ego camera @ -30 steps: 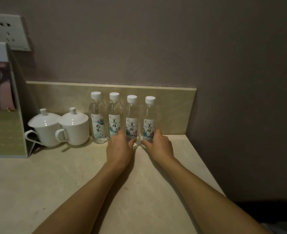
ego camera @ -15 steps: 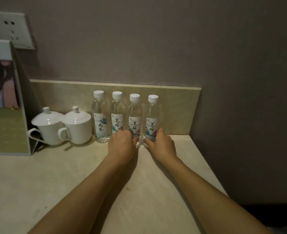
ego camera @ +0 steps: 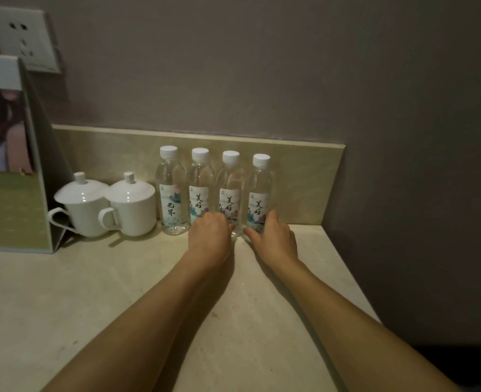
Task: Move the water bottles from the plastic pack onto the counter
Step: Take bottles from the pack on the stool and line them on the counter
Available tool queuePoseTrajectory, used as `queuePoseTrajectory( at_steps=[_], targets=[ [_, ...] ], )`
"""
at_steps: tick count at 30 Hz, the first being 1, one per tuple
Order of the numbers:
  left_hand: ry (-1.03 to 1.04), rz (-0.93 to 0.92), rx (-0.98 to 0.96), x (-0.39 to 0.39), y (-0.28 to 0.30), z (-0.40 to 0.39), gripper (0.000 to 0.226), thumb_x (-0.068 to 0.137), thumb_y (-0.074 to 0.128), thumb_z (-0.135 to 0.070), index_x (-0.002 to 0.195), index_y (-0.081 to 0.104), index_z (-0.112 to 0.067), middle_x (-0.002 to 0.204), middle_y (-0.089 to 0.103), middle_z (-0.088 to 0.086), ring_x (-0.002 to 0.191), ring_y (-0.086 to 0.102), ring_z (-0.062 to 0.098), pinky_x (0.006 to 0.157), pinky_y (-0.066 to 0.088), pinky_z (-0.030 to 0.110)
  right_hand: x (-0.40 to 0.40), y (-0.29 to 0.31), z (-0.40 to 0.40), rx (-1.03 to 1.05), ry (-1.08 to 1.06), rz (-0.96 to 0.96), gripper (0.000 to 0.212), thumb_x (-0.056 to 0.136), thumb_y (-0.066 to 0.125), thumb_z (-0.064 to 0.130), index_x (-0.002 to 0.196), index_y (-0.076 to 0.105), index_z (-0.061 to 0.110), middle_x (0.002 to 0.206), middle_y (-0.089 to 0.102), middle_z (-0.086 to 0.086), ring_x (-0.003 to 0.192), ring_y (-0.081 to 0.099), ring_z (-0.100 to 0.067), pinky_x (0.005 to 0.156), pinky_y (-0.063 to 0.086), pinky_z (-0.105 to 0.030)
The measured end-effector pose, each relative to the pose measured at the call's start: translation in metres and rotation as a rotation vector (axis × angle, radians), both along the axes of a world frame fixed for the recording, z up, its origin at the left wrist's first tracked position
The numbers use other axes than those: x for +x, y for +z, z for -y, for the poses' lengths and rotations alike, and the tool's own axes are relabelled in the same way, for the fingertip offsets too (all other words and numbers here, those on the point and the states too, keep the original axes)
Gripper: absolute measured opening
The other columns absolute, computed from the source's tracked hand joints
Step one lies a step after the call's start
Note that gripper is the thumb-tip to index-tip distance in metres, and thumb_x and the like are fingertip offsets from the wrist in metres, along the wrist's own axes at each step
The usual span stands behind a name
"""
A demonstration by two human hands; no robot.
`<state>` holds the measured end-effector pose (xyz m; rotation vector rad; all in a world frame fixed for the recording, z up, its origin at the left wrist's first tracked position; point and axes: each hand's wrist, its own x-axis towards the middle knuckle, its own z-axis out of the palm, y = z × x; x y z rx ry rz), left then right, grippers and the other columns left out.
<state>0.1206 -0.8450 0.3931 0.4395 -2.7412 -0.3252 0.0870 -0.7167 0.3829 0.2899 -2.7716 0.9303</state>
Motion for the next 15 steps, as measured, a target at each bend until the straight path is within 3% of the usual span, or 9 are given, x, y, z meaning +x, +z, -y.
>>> queuePoseTrajectory(
  at_steps=[4,8,12,15],
  targets=[
    [0.015,-0.002,-0.005,-0.003,0.000,-0.001,0.034,0.098,0.056,-0.035,0.106,0.069,-0.004,0.099,0.070,0.014,0.093,0.068,0.031,0.078,0.055,0.038,-0.003,0.002,0.000,0.000,0.001,0.013,0.042,0.085,0.065,0.047,0.105,0.042,0.018,0.112,0.064,-0.010,0.100,0.062,-0.033,0.078,0.054,-0.043],
    [0.036,0.003,-0.042,-0.006,0.001,-0.001,0.024,0.098,0.058,-0.022,0.108,0.069,-0.004,0.102,0.069,0.015,0.096,0.067,0.033,0.077,0.053,0.039,-0.008,0.002,0.003,-0.001,-0.002,0.020,0.042,0.086,0.065,0.046,0.108,0.042,0.017,0.113,0.064,-0.010,0.100,0.062,-0.034,0.073,0.050,-0.038],
    [0.022,0.004,-0.043,-0.008,0.000,0.000,0.025,0.098,0.058,-0.023,0.106,0.069,-0.003,0.100,0.069,0.016,0.095,0.067,0.033,0.077,0.053,0.040,-0.011,0.000,0.004,0.002,-0.012,0.014,0.040,0.086,0.064,0.046,0.100,0.037,0.020,0.112,0.064,-0.012,0.100,0.061,-0.036,0.069,0.044,-0.036],
    [0.007,0.007,-0.030,-0.009,-0.002,0.001,0.025,0.098,0.058,-0.024,0.106,0.069,-0.003,0.099,0.069,0.015,0.093,0.068,0.032,0.078,0.055,0.040,-0.013,0.001,0.003,0.009,-0.005,0.015,0.041,0.086,0.064,0.046,0.104,0.040,0.017,0.113,0.064,-0.013,0.101,0.061,-0.037,0.073,0.049,-0.040]
  ],
)
